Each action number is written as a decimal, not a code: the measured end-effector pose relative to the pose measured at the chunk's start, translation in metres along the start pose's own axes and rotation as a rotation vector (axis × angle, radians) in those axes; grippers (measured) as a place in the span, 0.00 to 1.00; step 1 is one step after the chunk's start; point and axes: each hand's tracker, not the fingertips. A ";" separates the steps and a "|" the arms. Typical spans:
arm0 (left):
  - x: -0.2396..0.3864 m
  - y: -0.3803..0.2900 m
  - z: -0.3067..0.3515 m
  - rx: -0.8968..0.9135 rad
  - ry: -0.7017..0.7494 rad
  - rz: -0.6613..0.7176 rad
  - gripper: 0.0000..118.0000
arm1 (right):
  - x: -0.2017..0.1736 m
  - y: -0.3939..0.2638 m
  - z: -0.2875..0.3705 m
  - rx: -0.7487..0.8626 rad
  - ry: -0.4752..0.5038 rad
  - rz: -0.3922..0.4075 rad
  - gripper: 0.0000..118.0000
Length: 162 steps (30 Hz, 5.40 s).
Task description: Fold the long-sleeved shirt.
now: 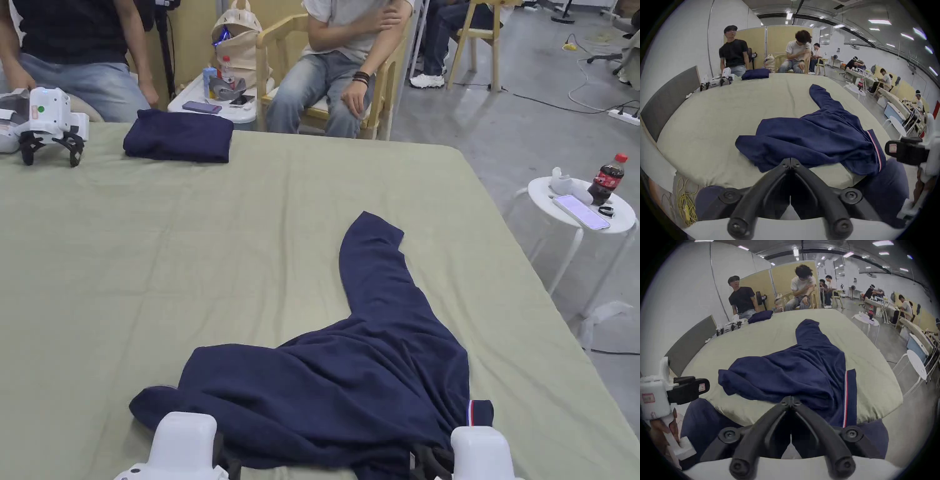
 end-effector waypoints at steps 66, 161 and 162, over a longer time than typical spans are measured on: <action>-0.079 0.281 0.038 0.340 -0.019 0.078 0.02 | 0.072 0.354 0.066 0.329 -0.146 0.083 0.02; -0.083 0.037 -0.075 0.036 0.071 -0.041 0.02 | 0.082 0.061 -0.061 -0.111 -0.150 -0.130 0.01; -0.087 0.028 -0.067 0.022 0.066 -0.031 0.02 | 0.083 0.051 -0.053 -0.131 -0.168 -0.135 0.02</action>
